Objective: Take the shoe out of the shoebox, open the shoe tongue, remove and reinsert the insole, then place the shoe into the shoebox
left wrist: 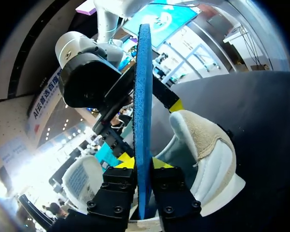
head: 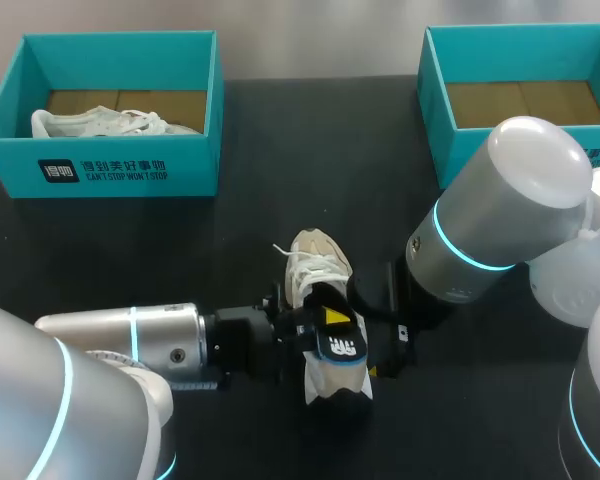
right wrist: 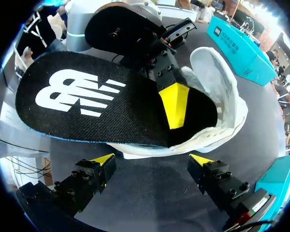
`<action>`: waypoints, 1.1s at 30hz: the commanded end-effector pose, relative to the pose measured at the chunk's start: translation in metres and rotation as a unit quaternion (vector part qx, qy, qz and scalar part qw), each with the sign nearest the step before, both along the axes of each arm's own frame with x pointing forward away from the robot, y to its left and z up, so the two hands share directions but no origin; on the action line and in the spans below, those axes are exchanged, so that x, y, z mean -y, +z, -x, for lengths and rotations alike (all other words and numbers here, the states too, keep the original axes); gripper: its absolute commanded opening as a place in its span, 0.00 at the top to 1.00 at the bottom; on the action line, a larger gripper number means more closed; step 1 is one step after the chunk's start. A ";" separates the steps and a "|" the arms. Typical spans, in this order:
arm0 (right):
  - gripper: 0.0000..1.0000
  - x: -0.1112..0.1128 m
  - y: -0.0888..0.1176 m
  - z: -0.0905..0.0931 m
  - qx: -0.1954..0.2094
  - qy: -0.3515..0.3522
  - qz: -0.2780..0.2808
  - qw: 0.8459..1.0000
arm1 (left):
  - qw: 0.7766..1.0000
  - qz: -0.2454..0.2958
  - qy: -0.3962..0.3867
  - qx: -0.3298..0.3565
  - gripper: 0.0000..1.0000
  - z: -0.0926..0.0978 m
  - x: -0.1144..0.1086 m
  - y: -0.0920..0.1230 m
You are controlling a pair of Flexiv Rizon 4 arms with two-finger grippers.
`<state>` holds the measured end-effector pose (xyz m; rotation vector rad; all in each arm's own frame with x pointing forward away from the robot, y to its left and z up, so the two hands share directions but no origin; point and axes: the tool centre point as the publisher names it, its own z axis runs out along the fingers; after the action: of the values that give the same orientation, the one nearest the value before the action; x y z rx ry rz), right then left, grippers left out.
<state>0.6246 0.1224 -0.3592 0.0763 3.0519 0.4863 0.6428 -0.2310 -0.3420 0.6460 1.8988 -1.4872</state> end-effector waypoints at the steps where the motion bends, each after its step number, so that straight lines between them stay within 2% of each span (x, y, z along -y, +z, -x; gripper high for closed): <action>1: 0.00 -0.001 0.000 0.001 0.001 -0.001 0.001 1.000 | 1.000 -0.002 0.002 -0.001 0.59 0.009 -0.006 0.010; 4: 0.00 -0.001 0.000 0.001 0.001 -0.001 0.001 1.000 | 1.000 0.005 0.000 0.002 0.60 0.013 -0.006 0.016; 7: 0.00 -0.001 0.000 0.001 0.001 -0.001 0.001 1.000 | 1.000 0.013 -0.001 0.005 0.69 0.016 -0.006 0.021; 10: 0.00 -0.001 0.000 0.001 0.001 -0.001 0.001 1.000 | 1.000 0.022 -0.004 0.013 0.72 0.020 -0.006 0.025; 14: 0.00 -0.001 0.000 0.001 0.001 -0.001 0.001 1.000 | 0.999 0.019 -0.007 0.032 1.00 0.024 -0.005 0.028; 20: 0.00 -0.001 0.000 0.001 0.001 -0.001 0.001 1.000 | 0.998 0.006 -0.019 0.060 1.00 0.019 0.004 0.017; 33: 0.00 -0.001 0.000 0.001 0.001 -0.001 0.001 1.000 | 0.998 -0.015 0.005 0.061 1.00 -0.014 0.004 -0.007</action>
<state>0.6246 0.1224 -0.3592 0.0760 3.0519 0.4863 0.6482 -0.2275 -0.3451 0.7214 1.8229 -1.3902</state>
